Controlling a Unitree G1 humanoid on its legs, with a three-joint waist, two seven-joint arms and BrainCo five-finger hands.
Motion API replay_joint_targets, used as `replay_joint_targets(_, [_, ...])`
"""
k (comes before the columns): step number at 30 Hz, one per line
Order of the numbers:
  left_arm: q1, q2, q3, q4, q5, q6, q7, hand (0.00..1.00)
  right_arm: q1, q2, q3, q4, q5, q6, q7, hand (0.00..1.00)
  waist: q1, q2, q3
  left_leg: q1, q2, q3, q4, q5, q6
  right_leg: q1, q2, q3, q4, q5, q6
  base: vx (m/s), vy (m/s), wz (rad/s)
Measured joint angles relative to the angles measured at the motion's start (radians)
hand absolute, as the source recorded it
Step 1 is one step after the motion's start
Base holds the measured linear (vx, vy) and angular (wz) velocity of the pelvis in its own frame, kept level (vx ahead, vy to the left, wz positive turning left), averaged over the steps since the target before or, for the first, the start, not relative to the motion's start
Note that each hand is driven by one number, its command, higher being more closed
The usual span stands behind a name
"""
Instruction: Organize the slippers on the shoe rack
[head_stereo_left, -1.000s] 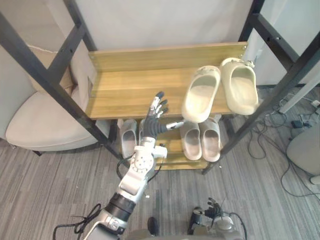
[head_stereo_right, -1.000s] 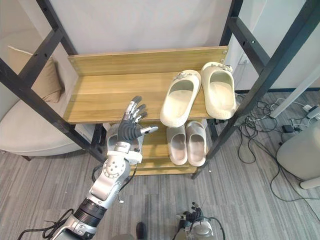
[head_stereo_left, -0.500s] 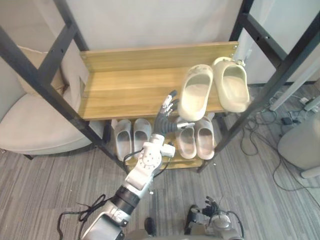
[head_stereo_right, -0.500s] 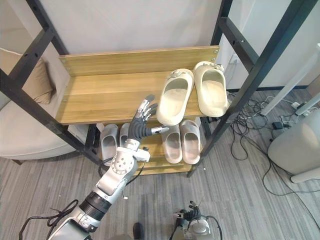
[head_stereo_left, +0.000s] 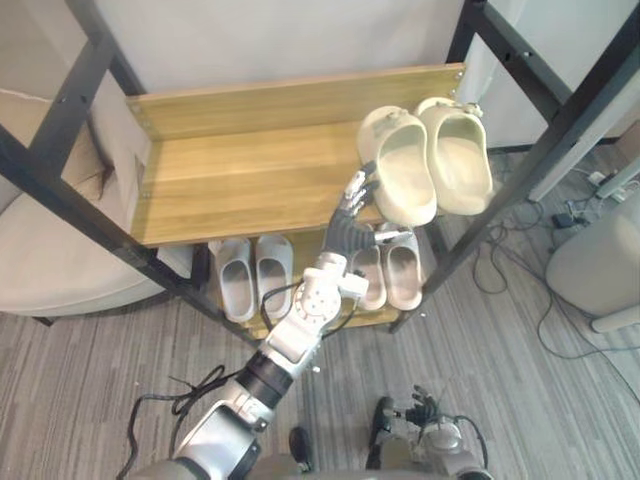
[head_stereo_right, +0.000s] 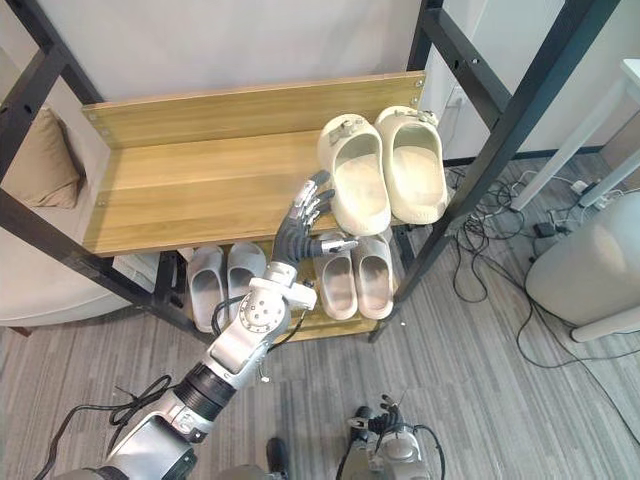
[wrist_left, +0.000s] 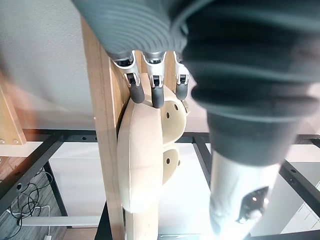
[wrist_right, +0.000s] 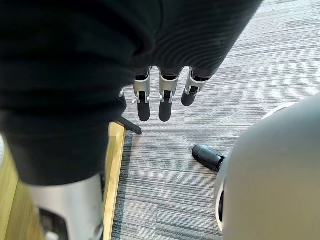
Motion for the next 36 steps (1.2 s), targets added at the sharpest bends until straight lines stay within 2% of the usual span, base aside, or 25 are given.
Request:
replay_joint_targets(8, [-0.039,0.001,0.046,0.022,0.0,-0.001,0.02,0.0,0.001,-0.001,-0.019,-0.004,0.001,0.0,-0.009,0.0,-0.008,0.005,0.01,-0.003,0.002,0.011,0.0,-0.004,-0.006,-0.008,0.003,0.012,0.0,0.0,0.0,-0.01,-0.005,-0.03])
replay_joint_targets(20, [-0.047,0.01,0.102,0.025,0.001,0.0,0.012,0.0,-0.005,0.0,-0.018,-0.007,0.0,-0.001,-0.01,0.0,-0.012,0.009,0.013,0.001,0.002,0.016,0.0,-0.008,-0.007,-0.008,0.003,0.015,0.0,0.0,0.0,0.0,-0.002,-0.01])
replay_joint_targets(27, [0.003,0.014,0.229,-0.016,0.003,-0.001,0.012,0.0,-0.005,-0.001,-0.018,-0.009,0.0,0.0,-0.008,0.0,-0.019,0.011,0.014,0.002,0.007,0.01,0.002,-0.008,-0.007,-0.005,0.009,0.01,0.0,-0.003,0.001,-0.01,-0.009,0.01])
replay_joint_targets(31, [0.041,0.048,0.288,-0.045,0.002,-0.001,0.014,0.0,-0.003,0.0,-0.018,-0.009,0.0,0.002,0.002,0.0,-0.018,0.012,0.013,0.008,0.014,-0.008,0.003,-0.008,-0.007,0.011,0.015,-0.008,0.0,-0.01,0.0,0.0,-0.009,0.11])
replay_joint_targets(36, [0.091,0.053,0.314,-0.108,-0.002,0.001,0.013,0.0,-0.001,0.0,-0.017,-0.009,-0.001,0.01,0.006,0.0,0.001,0.015,0.011,0.007,0.016,-0.012,0.003,-0.009,-0.007,0.014,0.016,-0.015,0.0,-0.013,-0.002,-0.01,-0.023,0.05])
